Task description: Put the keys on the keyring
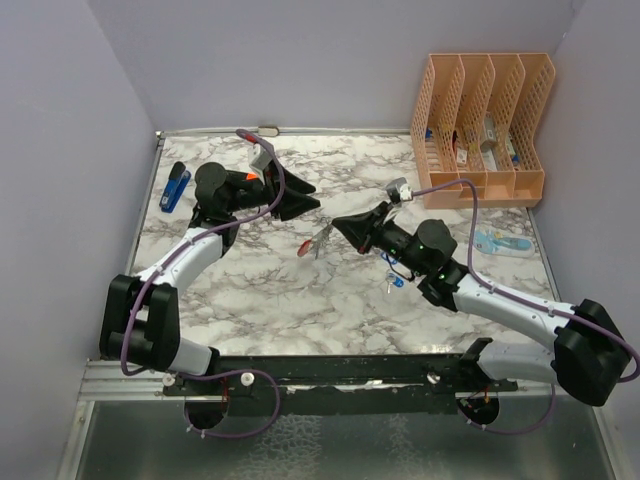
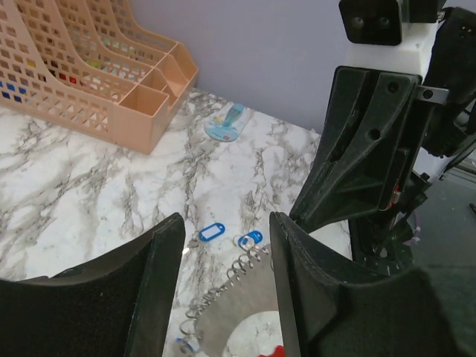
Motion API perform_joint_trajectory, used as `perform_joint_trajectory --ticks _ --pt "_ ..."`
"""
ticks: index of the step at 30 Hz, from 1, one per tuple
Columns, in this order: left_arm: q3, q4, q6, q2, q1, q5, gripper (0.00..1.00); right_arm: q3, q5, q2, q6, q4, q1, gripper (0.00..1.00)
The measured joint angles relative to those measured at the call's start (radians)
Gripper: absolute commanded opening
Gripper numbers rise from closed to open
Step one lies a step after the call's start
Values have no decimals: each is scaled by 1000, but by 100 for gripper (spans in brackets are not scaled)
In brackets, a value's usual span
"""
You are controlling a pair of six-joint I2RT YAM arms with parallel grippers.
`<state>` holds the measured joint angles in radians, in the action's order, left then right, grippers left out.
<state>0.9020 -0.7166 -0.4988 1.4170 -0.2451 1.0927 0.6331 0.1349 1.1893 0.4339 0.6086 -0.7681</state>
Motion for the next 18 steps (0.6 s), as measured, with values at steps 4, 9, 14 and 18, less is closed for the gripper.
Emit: perform_joint_trajectory --ticks 4,9,14,18 --pt "-10 -108 -58 21 0 12 53 0 19 0 -3 21 -8 1" --pt "-11 -206 -95 29 0 30 53 0 39 0 -4 22 -16 1" --pt "-40 -295 -136 29 0 73 53 0 39 -1 -6 22 -19 1" --pt "-84 -345 -162 29 0 101 54 0 39 -14 -6 22 -19 1"
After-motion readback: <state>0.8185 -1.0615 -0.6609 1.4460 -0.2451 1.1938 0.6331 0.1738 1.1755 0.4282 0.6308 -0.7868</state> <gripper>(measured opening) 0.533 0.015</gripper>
